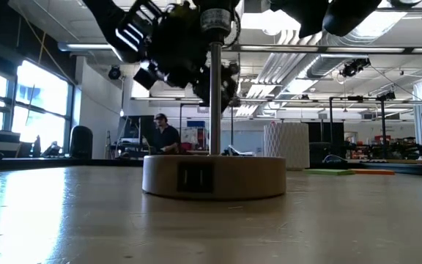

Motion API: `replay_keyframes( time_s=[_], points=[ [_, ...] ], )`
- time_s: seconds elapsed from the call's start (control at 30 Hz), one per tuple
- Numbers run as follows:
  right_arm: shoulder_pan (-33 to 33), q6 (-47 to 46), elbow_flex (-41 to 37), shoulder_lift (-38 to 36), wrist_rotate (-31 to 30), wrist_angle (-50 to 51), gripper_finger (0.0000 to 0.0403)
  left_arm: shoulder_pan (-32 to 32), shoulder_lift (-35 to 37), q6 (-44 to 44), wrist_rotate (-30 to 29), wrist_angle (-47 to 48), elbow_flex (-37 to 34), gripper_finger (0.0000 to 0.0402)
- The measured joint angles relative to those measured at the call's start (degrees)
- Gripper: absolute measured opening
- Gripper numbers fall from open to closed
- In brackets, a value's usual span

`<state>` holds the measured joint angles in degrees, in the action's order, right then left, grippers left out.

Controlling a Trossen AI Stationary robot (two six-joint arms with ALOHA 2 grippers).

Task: Screw lightbulb
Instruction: Insert the white lightbulb into the brown lamp

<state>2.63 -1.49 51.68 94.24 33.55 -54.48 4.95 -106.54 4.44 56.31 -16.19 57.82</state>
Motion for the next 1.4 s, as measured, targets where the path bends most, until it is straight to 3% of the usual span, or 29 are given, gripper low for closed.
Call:
replay_keyframes(
  time_s=[0.2,0.47,0.63,0.83,0.93,1.1,1.4],
  points=[
    [0.0,0.24,0.0,0.0,-0.05,-0.05,0.0142,-0.97,-0.07,5.18,-7.42,7.42,-0.02,0.0188],
    [0.16,0.43,0.0,-1.22,0.13,-0.04,0.0142,-7.07,-0.07,6.37,-15.13,-1.39,-0.02,0.0182],
    [0.97,1.98,0.0,-2.93,-0.05,2.52,0.0142,-7.32,-0.07,5.7,-18.17,-4.49,-0.66,0.0131],
    [3.1,2.48,-0.02,-2.95,-0.73,3.29,0.0142,-6.32,-0.07,4.05,-18.81,-13.75,-4.82,0.0025],
    [4.21,3.09,-0.02,-2.95,-3.41,3.62,0.0142,-4.81,-0.05,1.01,-15.54,-14.6,-4.82,0.0023],
    [4.85,3.47,-0.02,-2.93,-7.18,4.64,0.0142,-2.92,-0.11,-1.78,-9.19,-9.08,-1.57,0.0024],
    [5.68,3.48,-0.46,-5.15,-9.26,7.11,0.0142,-3.91,0.58,8.15,-9.03,15.39,6.63,0.0024]
  ],
)
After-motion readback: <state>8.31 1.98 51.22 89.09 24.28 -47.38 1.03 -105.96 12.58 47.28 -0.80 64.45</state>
